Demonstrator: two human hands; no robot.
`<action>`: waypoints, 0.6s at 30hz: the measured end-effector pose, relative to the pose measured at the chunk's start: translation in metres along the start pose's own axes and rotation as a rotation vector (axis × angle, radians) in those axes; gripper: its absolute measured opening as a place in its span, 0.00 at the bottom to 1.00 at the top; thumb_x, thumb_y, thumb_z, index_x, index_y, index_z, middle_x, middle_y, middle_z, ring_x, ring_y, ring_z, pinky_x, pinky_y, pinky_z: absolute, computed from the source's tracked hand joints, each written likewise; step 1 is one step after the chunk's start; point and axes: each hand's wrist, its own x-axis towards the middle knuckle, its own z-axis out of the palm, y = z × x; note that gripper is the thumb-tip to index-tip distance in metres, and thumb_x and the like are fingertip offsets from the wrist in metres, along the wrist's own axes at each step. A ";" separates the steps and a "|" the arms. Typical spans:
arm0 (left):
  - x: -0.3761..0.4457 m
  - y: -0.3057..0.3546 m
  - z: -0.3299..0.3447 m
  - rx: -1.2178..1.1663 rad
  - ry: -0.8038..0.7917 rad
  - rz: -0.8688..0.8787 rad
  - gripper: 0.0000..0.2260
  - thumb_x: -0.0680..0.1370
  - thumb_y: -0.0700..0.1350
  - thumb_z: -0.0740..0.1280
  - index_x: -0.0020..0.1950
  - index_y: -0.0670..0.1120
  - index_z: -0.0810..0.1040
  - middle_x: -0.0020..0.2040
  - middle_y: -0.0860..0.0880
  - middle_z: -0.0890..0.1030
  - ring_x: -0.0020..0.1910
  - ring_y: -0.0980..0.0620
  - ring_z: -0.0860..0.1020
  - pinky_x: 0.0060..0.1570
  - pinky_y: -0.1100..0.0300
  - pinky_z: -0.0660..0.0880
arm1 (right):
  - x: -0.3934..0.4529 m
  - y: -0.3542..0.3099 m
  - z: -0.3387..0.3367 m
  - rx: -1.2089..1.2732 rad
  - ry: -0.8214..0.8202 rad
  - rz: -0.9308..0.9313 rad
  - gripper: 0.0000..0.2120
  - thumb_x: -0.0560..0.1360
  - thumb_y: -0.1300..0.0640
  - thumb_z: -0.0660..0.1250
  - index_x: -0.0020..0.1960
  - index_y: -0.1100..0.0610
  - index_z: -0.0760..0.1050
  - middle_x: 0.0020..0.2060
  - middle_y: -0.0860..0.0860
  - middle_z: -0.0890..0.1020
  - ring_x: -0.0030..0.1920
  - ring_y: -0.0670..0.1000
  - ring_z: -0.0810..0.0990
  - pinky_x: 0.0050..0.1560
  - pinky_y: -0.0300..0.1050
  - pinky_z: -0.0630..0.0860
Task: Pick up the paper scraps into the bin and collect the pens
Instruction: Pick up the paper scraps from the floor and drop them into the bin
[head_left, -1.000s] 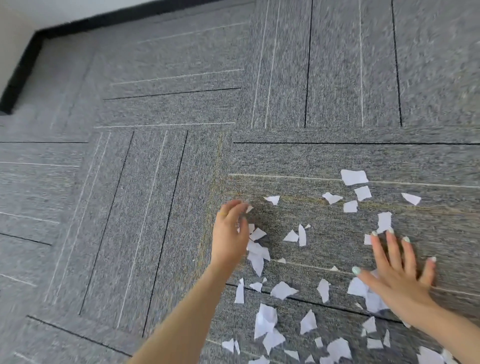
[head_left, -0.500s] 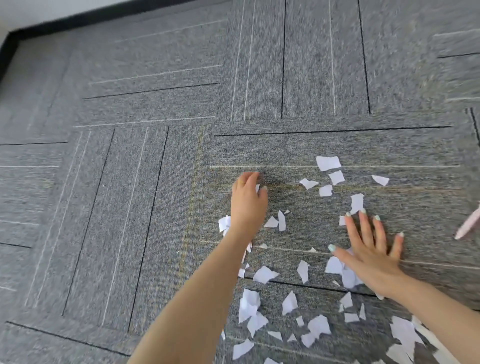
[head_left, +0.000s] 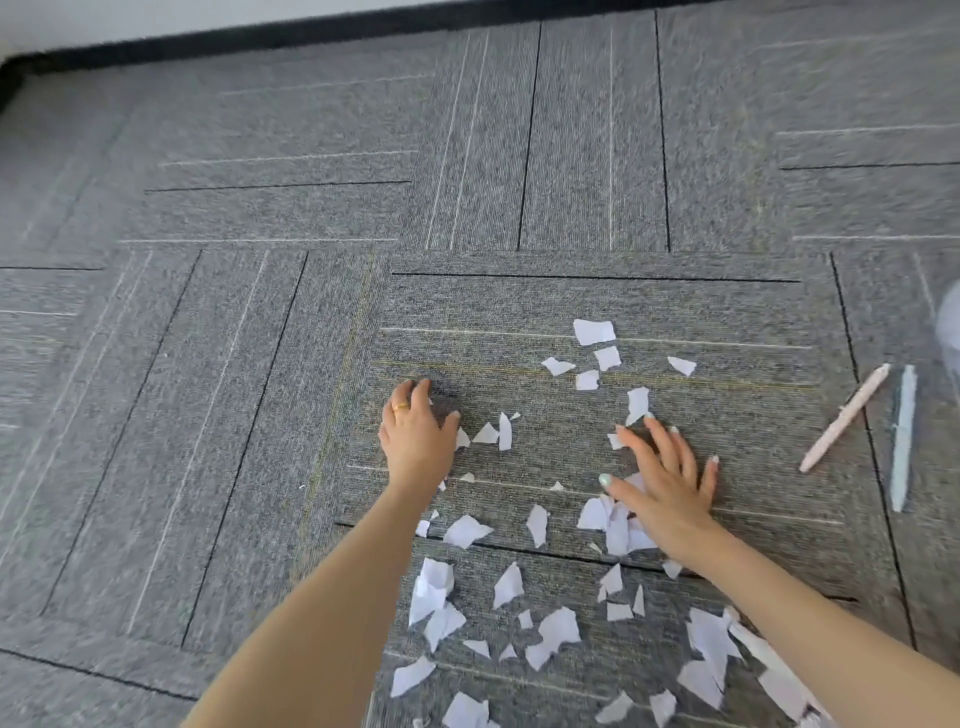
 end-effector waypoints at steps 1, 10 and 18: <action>-0.004 -0.003 0.002 0.002 0.044 0.041 0.23 0.78 0.49 0.62 0.72 0.48 0.62 0.73 0.46 0.60 0.72 0.45 0.58 0.70 0.47 0.57 | 0.001 0.001 -0.003 0.045 0.139 -0.022 0.22 0.76 0.42 0.55 0.69 0.44 0.62 0.73 0.45 0.54 0.74 0.52 0.48 0.71 0.57 0.36; -0.030 -0.014 -0.005 -0.083 -0.030 0.043 0.10 0.77 0.35 0.57 0.49 0.42 0.77 0.51 0.44 0.79 0.34 0.51 0.75 0.33 0.60 0.74 | 0.087 -0.043 -0.064 -0.118 0.378 -0.170 0.17 0.77 0.56 0.60 0.65 0.54 0.70 0.70 0.52 0.66 0.70 0.56 0.63 0.69 0.54 0.58; -0.045 -0.003 -0.007 -0.157 -0.079 0.165 0.10 0.77 0.41 0.63 0.57 0.46 0.76 0.56 0.47 0.74 0.46 0.50 0.76 0.47 0.58 0.75 | 0.092 -0.053 -0.045 -0.309 0.165 -0.234 0.21 0.76 0.46 0.61 0.67 0.52 0.67 0.67 0.52 0.67 0.66 0.56 0.65 0.66 0.54 0.60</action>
